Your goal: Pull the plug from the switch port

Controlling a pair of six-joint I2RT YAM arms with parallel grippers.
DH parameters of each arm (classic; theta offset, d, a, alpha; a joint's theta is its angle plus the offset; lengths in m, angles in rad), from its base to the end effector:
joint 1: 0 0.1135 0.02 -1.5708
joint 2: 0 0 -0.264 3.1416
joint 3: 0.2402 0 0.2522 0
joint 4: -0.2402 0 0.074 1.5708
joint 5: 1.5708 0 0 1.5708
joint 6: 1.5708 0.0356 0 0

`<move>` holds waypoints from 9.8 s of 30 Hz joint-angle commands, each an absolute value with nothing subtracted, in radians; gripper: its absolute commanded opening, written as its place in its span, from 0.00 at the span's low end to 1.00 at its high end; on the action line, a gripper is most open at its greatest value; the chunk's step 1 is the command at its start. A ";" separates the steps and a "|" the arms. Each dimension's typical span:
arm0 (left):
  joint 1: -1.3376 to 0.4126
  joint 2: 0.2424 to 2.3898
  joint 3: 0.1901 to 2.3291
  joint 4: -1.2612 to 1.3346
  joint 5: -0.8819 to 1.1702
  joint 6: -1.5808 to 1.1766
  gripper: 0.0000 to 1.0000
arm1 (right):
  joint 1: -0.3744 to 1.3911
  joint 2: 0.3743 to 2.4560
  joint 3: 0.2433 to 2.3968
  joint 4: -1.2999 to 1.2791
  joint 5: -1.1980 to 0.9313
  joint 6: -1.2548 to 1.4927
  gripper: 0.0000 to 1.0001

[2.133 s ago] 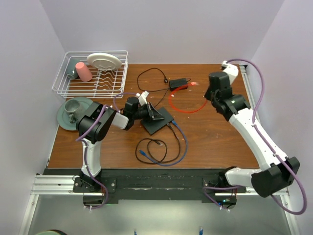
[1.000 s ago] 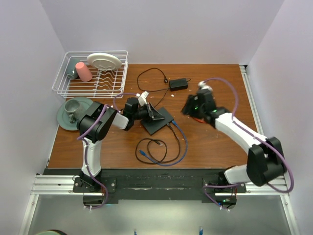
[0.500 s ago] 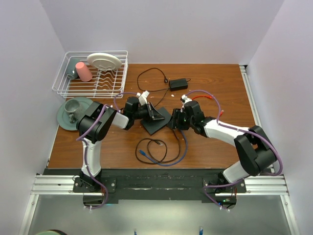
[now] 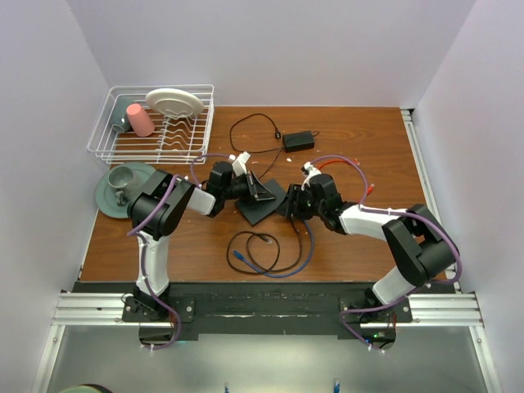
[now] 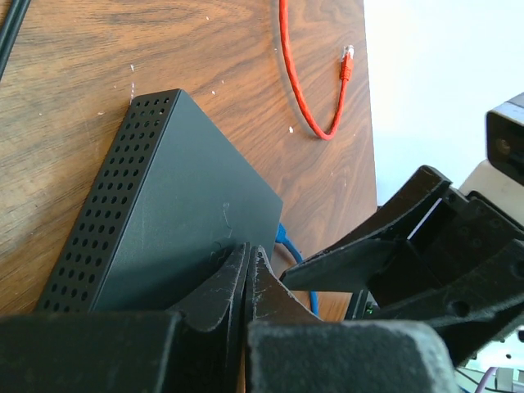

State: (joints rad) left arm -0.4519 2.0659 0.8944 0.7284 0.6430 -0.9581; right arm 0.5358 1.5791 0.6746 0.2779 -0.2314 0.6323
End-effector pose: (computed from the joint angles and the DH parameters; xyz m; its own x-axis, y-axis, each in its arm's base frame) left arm 0.3402 -0.1889 0.0995 -0.9064 -0.2878 -0.3092 0.1657 0.4312 -0.8869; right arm 0.2613 0.1647 0.1583 -0.7948 0.1971 -0.5739 -0.2317 0.7756 0.5872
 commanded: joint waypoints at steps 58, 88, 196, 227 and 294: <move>-0.446 2.089 0.838 0.534 0.572 -0.851 0.00 | 0.356 1.871 0.515 0.914 -0.417 1.020 0.29; -0.448 2.091 0.848 0.601 0.614 -0.890 0.00 | 0.345 2.006 0.509 0.903 -0.426 0.960 0.00; -0.471 2.080 1.028 0.509 0.664 -0.836 0.03 | 0.394 1.687 0.657 0.551 -0.380 0.762 0.37; -0.471 2.072 1.009 0.506 0.678 -0.828 0.02 | 0.316 1.807 0.696 0.658 -0.371 0.704 0.37; -0.469 2.083 1.034 0.472 0.677 -0.815 0.02 | 0.299 1.936 0.597 0.789 -0.453 0.752 0.00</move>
State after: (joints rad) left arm -0.4721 2.0628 1.0210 0.5110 0.6868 -0.8280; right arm 0.2989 1.9305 0.6056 0.9203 -0.5163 0.7979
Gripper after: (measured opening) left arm 0.030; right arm 0.134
